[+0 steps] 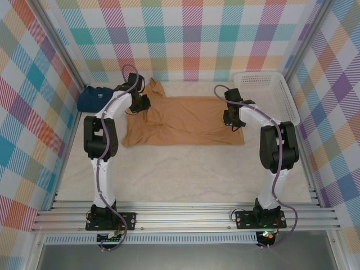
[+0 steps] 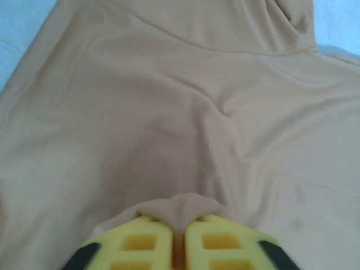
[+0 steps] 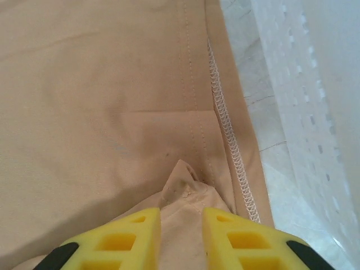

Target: Fold the inside-out t-shirt

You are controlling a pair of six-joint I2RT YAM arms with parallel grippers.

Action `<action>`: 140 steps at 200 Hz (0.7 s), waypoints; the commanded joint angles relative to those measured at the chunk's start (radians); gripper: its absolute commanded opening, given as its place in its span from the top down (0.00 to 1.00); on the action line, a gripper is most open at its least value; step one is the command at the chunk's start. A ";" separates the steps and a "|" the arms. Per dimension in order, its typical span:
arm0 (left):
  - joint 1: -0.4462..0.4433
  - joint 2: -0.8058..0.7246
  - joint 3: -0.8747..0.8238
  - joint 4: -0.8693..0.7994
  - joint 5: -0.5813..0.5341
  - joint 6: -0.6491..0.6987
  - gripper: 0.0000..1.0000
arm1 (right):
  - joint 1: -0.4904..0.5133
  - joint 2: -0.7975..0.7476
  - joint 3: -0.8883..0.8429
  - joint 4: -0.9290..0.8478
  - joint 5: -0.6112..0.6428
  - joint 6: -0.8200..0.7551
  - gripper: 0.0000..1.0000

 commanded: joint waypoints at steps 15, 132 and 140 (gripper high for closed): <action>0.023 0.073 0.151 -0.067 -0.051 0.010 0.58 | 0.017 -0.092 -0.061 0.015 -0.089 -0.019 0.70; 0.015 -0.460 -0.794 0.381 0.142 -0.152 0.43 | 0.031 -0.036 -0.144 -0.053 -0.045 -0.085 0.68; 0.015 -0.436 -0.787 0.372 0.125 -0.139 0.43 | 0.027 -0.020 -0.135 -0.075 -0.026 -0.089 0.68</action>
